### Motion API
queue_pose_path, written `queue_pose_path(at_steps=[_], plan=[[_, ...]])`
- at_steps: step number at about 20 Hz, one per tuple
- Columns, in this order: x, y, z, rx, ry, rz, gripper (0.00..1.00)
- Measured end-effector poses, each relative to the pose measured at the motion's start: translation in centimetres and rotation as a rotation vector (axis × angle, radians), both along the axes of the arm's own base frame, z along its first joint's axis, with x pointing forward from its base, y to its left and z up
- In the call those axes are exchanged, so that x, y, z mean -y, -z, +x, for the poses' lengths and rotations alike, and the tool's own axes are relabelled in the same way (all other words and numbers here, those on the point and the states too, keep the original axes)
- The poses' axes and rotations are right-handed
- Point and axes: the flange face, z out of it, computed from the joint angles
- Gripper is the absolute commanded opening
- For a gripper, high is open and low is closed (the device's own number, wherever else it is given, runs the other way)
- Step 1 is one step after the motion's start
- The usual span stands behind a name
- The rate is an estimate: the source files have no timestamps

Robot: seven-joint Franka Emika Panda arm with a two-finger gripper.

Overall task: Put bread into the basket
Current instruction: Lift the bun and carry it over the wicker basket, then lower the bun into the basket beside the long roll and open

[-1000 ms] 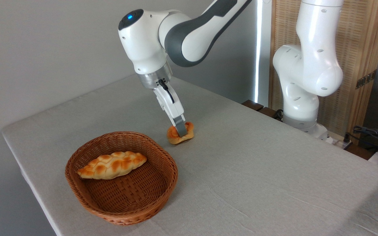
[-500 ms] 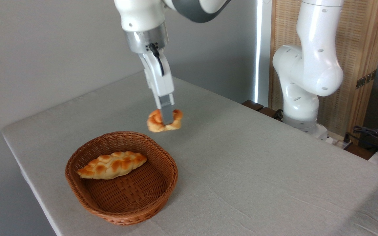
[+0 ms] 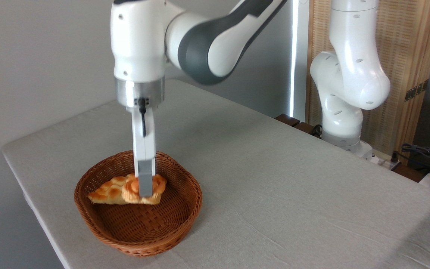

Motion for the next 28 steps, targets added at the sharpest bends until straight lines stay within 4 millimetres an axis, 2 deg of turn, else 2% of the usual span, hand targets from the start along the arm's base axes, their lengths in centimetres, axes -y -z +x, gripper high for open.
queue_pose_path(at_steps=[5, 7, 20, 24, 28], plan=[[-0.2, 2.8, -0.5, -0.048, 0.0, 0.009, 1.0], [-0.4, 3.4, -0.7, -0.06, -0.002, 0.01, 1.0], [-1.5, 3.2, -0.8, -0.057, -0.022, 0.008, 1.0], [-1.7, 1.5, -0.6, -0.028, -0.07, -0.018, 1.0], [-2.3, -4.2, -0.6, 0.025, -0.268, -0.109, 1.0]])
